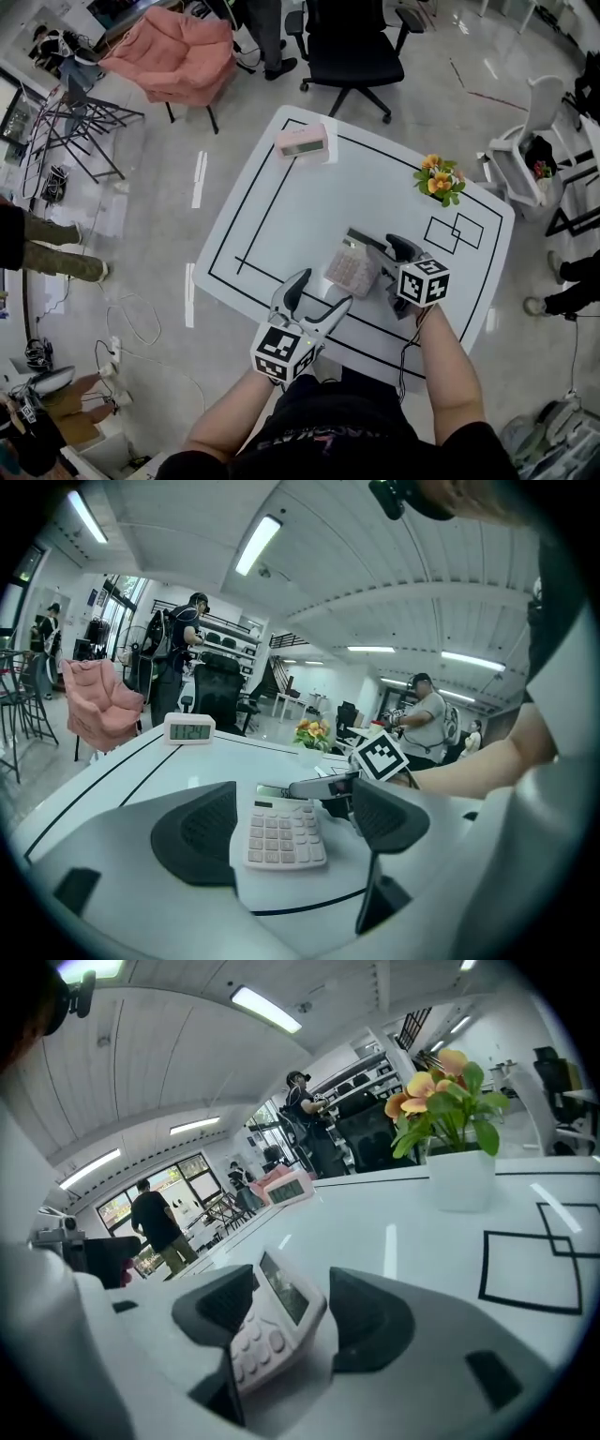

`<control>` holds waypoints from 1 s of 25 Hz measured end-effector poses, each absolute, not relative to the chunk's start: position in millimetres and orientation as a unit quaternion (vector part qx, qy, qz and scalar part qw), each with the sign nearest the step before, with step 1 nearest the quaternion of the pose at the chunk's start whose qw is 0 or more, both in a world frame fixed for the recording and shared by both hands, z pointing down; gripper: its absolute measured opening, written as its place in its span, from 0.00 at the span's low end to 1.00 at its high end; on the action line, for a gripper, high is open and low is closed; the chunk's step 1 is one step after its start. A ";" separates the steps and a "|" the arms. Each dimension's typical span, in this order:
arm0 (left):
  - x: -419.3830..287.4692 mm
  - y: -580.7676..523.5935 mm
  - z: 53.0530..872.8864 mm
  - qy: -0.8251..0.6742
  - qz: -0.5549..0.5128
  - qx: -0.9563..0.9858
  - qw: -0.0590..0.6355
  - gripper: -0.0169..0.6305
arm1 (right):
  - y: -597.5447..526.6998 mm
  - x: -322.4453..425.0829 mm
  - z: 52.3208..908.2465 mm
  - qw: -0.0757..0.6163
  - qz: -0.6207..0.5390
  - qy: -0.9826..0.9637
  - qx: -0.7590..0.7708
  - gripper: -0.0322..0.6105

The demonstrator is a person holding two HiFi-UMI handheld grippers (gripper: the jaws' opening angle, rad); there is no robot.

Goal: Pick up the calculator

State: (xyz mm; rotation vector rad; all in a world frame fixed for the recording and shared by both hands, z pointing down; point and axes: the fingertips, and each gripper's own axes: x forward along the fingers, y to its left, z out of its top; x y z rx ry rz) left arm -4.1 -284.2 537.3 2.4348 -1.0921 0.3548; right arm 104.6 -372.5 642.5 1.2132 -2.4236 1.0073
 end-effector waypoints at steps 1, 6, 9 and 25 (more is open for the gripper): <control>-5.3 -285.1 537.6 -0.397 0.128 0.881 0.224 0.61 | -373.3 103.0 644.7 0.132 0.348 -0.832 0.412 0.45; -10.7 -284.6 540.0 -0.405 0.128 0.876 0.229 0.61 | -373.8 95.5 653.4 0.173 0.347 -0.833 0.395 0.40; -12.5 -282.0 539.2 -0.408 0.128 0.874 0.231 0.61 | -373.6 93.2 655.8 0.192 0.344 -0.832 0.391 0.38; -18.0 -274.6 541.4 -0.408 0.117 0.872 0.246 0.61 | -368.9 83.8 616.1 0.116 0.330 -0.866 0.357 0.14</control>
